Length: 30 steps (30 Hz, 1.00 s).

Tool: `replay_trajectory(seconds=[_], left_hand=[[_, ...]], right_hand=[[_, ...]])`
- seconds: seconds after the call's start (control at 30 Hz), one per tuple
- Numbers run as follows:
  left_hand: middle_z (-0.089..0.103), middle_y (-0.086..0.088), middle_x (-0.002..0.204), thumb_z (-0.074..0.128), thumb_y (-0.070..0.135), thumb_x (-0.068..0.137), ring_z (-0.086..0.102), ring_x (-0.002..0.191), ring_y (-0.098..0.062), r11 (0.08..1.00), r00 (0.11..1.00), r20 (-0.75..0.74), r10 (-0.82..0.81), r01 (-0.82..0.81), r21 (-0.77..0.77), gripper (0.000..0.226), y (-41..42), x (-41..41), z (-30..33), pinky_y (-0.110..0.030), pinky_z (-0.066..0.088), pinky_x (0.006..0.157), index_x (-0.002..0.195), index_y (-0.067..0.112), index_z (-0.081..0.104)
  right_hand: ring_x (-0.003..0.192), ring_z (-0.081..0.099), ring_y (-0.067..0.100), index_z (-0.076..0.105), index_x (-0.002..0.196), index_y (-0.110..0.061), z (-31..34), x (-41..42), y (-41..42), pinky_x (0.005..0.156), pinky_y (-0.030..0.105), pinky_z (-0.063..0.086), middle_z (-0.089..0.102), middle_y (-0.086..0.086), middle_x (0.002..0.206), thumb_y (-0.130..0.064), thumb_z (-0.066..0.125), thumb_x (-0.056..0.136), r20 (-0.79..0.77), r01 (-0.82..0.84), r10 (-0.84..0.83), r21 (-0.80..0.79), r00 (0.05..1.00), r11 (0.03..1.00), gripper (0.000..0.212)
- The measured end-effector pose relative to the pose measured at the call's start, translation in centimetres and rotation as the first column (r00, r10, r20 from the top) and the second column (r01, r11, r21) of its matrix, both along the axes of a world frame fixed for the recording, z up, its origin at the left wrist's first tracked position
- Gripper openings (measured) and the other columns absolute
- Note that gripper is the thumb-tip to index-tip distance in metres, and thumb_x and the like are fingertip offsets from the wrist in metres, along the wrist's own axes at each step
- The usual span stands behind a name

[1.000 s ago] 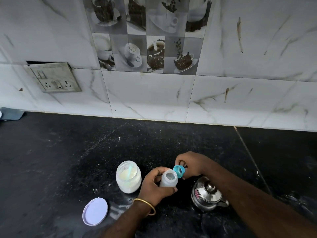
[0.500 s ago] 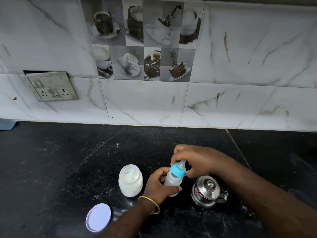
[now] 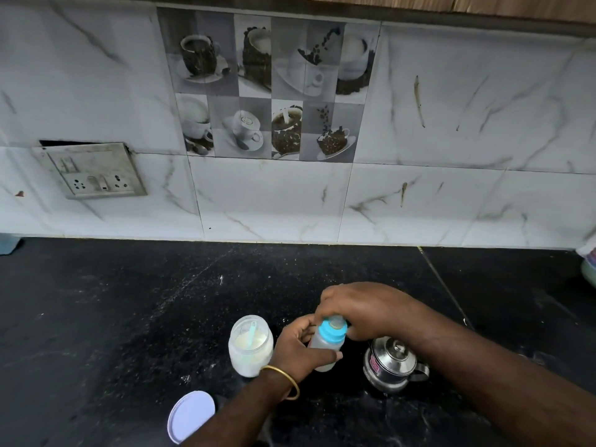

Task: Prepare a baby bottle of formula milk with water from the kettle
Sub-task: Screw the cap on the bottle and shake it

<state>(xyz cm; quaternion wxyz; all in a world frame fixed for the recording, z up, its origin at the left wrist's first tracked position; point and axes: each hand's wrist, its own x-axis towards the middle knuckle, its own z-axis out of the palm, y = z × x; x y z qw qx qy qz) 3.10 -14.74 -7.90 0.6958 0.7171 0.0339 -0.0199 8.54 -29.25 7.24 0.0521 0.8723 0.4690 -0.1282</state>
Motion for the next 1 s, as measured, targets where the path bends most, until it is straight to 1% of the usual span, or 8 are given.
replay_trajectory(seconds=[0.1,0.23,0.33,0.43,0.5,0.63,0.77,1.0], left_hand=[[0.077,-0.003,0.104,0.092,0.024,0.046,0.072,0.097,-0.016,1.000,1.000,0.014,0.015,-0.015,0.015,0.065,0.4,0.0,-0.3,-0.030,0.057,0.090,0.107,0.017,0.070],[0.077,-0.003,0.107,0.093,0.022,0.047,0.072,0.101,-0.017,1.000,1.000,0.013,0.004,-0.004,0.007,0.069,0.7,0.1,-0.2,-0.034,0.057,0.093,0.111,0.016,0.068],[0.077,-0.004,0.105,0.092,0.017,0.049,0.072,0.098,-0.015,1.000,1.000,0.022,-0.014,0.013,0.026,0.063,0.7,0.0,0.0,-0.026,0.057,0.089,0.108,0.015,0.070],[0.077,-0.002,0.106,0.092,0.016,0.049,0.072,0.101,-0.018,1.000,1.000,0.017,-0.008,0.008,0.011,0.065,0.7,0.0,0.0,-0.027,0.057,0.089,0.110,0.018,0.069],[0.077,-0.003,0.105,0.092,0.016,0.050,0.072,0.100,-0.018,1.000,1.000,0.023,-0.017,0.017,0.017,0.063,0.7,0.0,0.1,-0.025,0.056,0.087,0.108,0.018,0.070],[0.077,-0.002,0.106,0.092,0.012,0.052,0.072,0.101,-0.017,1.000,0.999,0.025,-0.025,0.025,0.002,0.062,0.9,-0.1,0.6,-0.028,0.057,0.091,0.110,0.016,0.069],[0.077,0.000,0.106,0.092,0.014,0.054,0.072,0.101,-0.016,0.999,0.999,0.035,-0.031,0.032,-0.027,0.058,1.1,-0.2,0.9,-0.030,0.056,0.092,0.108,0.019,0.071],[0.076,-0.008,0.110,0.092,0.011,0.056,0.070,0.106,-0.023,0.988,0.991,0.051,-0.123,0.127,-0.084,0.063,1.6,0.0,2.2,-0.040,0.054,0.100,0.114,0.011,0.066]], right_hand=[[0.089,0.066,0.019,0.062,0.111,-0.029,0.4,0.1,0.2,0.073,0.039,0.056,0.066,-0.006,0.101,-0.063,0.074,0.068,0.067,0.146,-0.139,-0.104,0.988,0.984,0.055],[0.107,0.061,0.013,0.048,0.124,-0.043,0.5,-0.2,0.3,0.080,0.037,0.052,0.058,-0.014,0.122,-0.038,0.079,0.074,-0.027,0.110,-0.112,-0.076,0.993,0.991,0.059],[0.096,0.065,0.019,0.054,0.118,-0.037,0.2,-0.3,0.6,0.076,0.036,0.052,0.065,-0.008,0.108,-0.057,0.070,0.076,0.094,0.161,-0.153,-0.091,0.984,0.983,0.050],[0.099,0.063,0.016,0.049,0.120,-0.042,0.5,-0.3,0.7,0.076,0.036,0.052,0.061,-0.012,0.112,-0.042,0.080,0.070,0.017,0.143,-0.142,-0.088,0.990,0.986,0.059],[0.093,0.064,0.016,0.056,0.112,-0.038,0.5,-0.2,0.7,0.073,0.035,0.051,0.065,-0.009,0.105,-0.053,0.074,0.074,0.075,0.158,-0.153,-0.071,0.985,0.985,0.045],[0.099,0.060,0.008,0.052,0.117,-0.045,0.3,-0.1,0.3,0.078,0.035,0.052,0.061,-0.017,0.110,-0.051,0.078,0.068,-0.021,0.184,-0.184,-0.002,0.983,0.983,0.055],[0.086,0.059,0.008,0.061,0.107,-0.037,0.2,-0.1,-0.2,0.071,0.031,0.050,0.059,-0.016,0.093,-0.064,0.073,0.067,0.065,0.235,-0.238,0.051,0.969,0.971,0.051],[0.134,0.037,-0.006,0.039,0.143,-0.053,-3.0,0.0,-1.0,0.111,0.023,0.034,0.038,-0.025,0.147,-0.044,0.083,0.074,-0.562,0.443,-0.204,0.329,0.802,0.834,0.082]])
